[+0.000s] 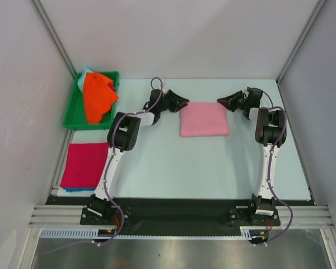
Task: Fold and stack the t-shirts
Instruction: Fold the tshirt
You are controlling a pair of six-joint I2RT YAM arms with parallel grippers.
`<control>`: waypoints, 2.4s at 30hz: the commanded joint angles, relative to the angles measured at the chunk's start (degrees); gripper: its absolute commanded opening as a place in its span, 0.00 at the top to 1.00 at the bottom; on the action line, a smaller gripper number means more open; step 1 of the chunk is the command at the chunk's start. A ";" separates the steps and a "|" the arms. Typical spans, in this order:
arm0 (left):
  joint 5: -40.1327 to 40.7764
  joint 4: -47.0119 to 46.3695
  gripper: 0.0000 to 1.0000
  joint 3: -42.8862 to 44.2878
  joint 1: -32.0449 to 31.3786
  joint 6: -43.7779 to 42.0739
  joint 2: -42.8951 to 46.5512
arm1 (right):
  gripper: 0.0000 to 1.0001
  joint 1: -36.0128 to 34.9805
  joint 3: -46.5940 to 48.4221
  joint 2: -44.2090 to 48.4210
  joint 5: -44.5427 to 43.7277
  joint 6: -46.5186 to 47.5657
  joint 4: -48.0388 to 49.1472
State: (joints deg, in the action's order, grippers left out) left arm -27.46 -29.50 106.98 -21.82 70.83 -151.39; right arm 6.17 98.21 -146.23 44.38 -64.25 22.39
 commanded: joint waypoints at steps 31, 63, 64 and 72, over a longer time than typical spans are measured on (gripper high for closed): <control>-6.02 3.40 0.57 -25.58 -7.27 -10.35 17.98 | 0.86 -1.35 -35.27 23.72 5.01 12.47 -2.80; -7.69 15.76 0.55 -35.00 -5.51 -21.60 24.38 | 0.87 -0.12 -47.93 29.59 5.10 15.55 -4.63; -7.78 17.00 0.55 -34.91 -5.51 -22.48 26.30 | 0.87 1.28 -48.46 30.65 5.28 16.08 -5.60; -7.43 19.75 0.50 -29.74 -5.33 -22.76 34.50 | 0.85 5.43 -38.56 40.77 4.66 23.65 -21.35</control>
State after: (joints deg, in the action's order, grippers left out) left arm -35.94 -10.37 73.54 -27.86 49.45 -121.75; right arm 12.71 53.87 -108.31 50.00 -44.16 5.78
